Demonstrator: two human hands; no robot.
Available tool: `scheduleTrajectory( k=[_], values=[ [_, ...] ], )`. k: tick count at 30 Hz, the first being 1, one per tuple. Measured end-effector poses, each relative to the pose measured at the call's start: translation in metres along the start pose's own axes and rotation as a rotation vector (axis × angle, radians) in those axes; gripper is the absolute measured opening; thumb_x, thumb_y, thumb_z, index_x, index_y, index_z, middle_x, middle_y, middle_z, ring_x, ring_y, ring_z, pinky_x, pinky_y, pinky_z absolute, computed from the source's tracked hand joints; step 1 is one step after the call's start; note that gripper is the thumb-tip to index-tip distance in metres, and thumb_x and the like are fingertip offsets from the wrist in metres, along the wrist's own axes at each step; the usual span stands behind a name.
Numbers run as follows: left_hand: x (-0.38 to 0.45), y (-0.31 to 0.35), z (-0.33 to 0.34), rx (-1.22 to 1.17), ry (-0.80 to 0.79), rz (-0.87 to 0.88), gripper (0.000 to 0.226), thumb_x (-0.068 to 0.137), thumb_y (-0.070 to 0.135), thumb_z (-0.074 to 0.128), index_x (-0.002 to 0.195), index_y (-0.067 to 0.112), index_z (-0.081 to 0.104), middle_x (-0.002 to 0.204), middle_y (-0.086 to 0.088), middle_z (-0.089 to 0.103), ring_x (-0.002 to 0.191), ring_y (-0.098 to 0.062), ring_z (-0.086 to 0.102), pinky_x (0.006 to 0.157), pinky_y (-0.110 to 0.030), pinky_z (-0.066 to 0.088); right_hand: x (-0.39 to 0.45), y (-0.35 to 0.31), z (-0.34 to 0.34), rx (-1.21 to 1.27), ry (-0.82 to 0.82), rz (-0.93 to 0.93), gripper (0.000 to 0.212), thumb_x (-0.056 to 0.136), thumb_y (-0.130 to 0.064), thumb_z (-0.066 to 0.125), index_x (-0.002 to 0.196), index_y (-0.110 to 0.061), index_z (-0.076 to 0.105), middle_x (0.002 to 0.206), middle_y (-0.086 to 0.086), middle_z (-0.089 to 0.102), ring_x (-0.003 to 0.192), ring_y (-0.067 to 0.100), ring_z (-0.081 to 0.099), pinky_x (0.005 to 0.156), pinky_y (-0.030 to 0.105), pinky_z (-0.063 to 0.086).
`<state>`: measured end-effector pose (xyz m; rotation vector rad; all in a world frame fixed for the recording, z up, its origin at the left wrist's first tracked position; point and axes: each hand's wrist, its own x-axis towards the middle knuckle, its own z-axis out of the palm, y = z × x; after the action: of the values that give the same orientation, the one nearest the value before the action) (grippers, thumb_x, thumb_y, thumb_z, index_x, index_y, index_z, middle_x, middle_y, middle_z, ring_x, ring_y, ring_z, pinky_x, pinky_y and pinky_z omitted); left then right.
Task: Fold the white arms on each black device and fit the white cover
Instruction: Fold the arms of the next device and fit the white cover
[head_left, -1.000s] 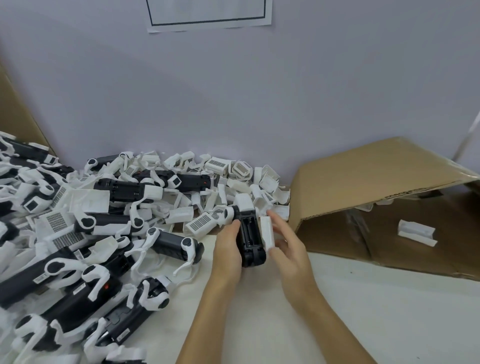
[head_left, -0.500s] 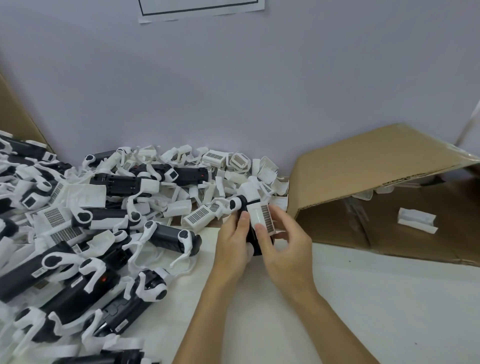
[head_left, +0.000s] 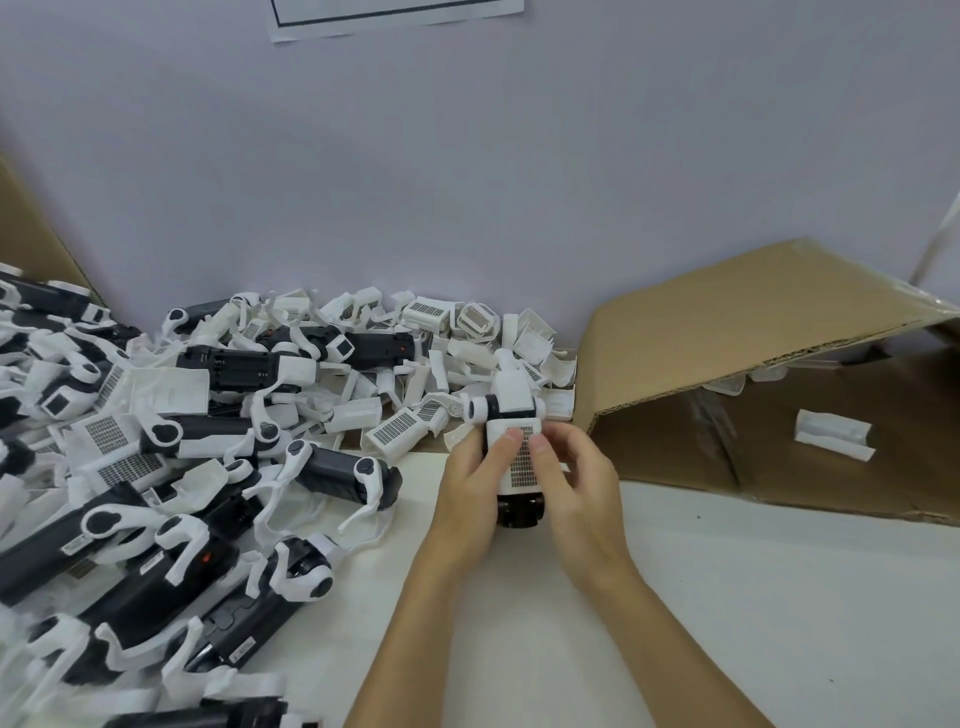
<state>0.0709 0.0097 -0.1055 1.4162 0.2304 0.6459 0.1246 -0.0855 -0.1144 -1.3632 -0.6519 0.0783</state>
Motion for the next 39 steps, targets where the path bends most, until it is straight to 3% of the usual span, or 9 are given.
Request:
scheduleTrajectory(
  k=[3, 5, 12, 18, 21, 24, 27, 32, 39],
  values=[
    [-0.002, -0.001, 0.002, -0.019, -0.033, -0.005, 0.024, 0.088, 0.032, 0.054, 0.094, 0.036, 0.077, 0.093, 0.003, 0.076, 0.090, -0.012, 0.071, 0.079, -0.029, 0.058, 0.004, 0.001, -0.001, 0.073, -0.001, 0.097, 0.028, 0.095, -0.034, 0.062, 0.110, -0.011, 0.070, 0.102, 0.001, 0.075, 0.098, 0.017, 0.070, 0.084, 0.032, 0.056],
    [-0.003, 0.000, 0.002, -0.038, -0.038, -0.015, 0.025, 0.089, 0.031, 0.054, 0.095, 0.034, 0.078, 0.095, 0.002, 0.076, 0.091, -0.013, 0.071, 0.078, -0.027, 0.057, 0.005, 0.002, 0.000, 0.081, 0.011, 0.139, 0.021, 0.095, -0.027, 0.064, 0.107, -0.011, 0.070, 0.099, 0.002, 0.075, 0.097, 0.017, 0.070, 0.082, 0.028, 0.055],
    [0.000, 0.008, 0.010, 0.021, 0.049, 0.022, 0.034, 0.085, 0.034, 0.059, 0.103, 0.010, 0.074, 0.094, -0.007, 0.077, 0.088, -0.016, 0.073, 0.071, -0.023, 0.056, 0.008, -0.001, 0.001, 0.205, 0.085, 0.204, 0.017, 0.095, -0.021, 0.065, 0.106, -0.011, 0.073, 0.099, 0.003, 0.077, 0.096, 0.017, 0.073, 0.083, 0.029, 0.058],
    [-0.001, 0.003, 0.014, -0.094, 0.068, -0.041, 0.034, 0.084, 0.036, 0.061, 0.113, 0.020, 0.067, 0.101, 0.001, 0.076, 0.095, -0.015, 0.072, 0.075, -0.026, 0.057, 0.010, -0.004, 0.000, 0.223, 0.114, 0.187, 0.011, 0.091, -0.018, 0.070, 0.101, -0.014, 0.073, 0.096, 0.001, 0.077, 0.092, 0.012, 0.073, 0.072, 0.018, 0.055],
    [-0.001, 0.004, 0.015, -0.056, 0.094, -0.046, 0.029, 0.085, 0.045, 0.059, 0.096, 0.024, 0.074, 0.093, 0.002, 0.077, 0.088, -0.013, 0.073, 0.073, -0.026, 0.058, 0.009, -0.007, 0.000, 0.233, 0.046, 0.207, 0.019, 0.097, -0.021, 0.062, 0.101, -0.008, 0.074, 0.095, 0.008, 0.077, 0.092, 0.019, 0.073, 0.074, 0.023, 0.056],
    [-0.003, 0.007, 0.015, 0.035, 0.127, 0.002, 0.044, 0.087, 0.049, 0.055, 0.098, 0.009, 0.071, 0.085, -0.003, 0.076, 0.079, -0.013, 0.072, 0.068, -0.024, 0.057, 0.008, -0.012, 0.000, 0.275, -0.029, 0.238, 0.032, 0.098, -0.029, 0.056, 0.093, -0.005, 0.076, 0.089, 0.011, 0.077, 0.084, 0.020, 0.074, 0.067, 0.022, 0.056],
    [-0.004, 0.008, 0.013, 0.087, 0.143, 0.008, 0.045, 0.094, 0.050, 0.057, 0.093, 0.008, 0.071, 0.081, -0.005, 0.074, 0.075, -0.014, 0.071, 0.065, -0.025, 0.055, 0.008, -0.016, -0.001, 0.239, -0.070, 0.277, 0.036, 0.097, -0.035, 0.056, 0.081, -0.011, 0.078, 0.083, 0.007, 0.078, 0.079, 0.016, 0.075, 0.063, 0.022, 0.056],
    [-0.004, 0.009, 0.012, 0.123, 0.139, -0.016, 0.040, 0.101, 0.037, 0.051, 0.082, 0.008, 0.072, 0.075, -0.006, 0.072, 0.070, -0.016, 0.068, 0.060, -0.025, 0.052, 0.007, -0.012, -0.001, 0.159, -0.014, 0.268, 0.040, 0.096, -0.036, 0.059, 0.073, -0.010, 0.079, 0.077, 0.007, 0.077, 0.073, 0.014, 0.073, 0.064, 0.025, 0.057],
    [-0.002, 0.007, 0.015, 0.054, 0.106, -0.069, 0.036, 0.101, 0.038, 0.050, 0.087, 0.017, 0.075, 0.079, 0.000, 0.075, 0.074, -0.009, 0.070, 0.061, -0.018, 0.052, 0.008, -0.007, 0.002, 0.168, 0.001, 0.281, 0.041, 0.080, -0.058, 0.060, 0.076, -0.024, 0.081, 0.079, 0.002, 0.078, 0.077, 0.013, 0.074, 0.071, 0.030, 0.059]
  ],
)
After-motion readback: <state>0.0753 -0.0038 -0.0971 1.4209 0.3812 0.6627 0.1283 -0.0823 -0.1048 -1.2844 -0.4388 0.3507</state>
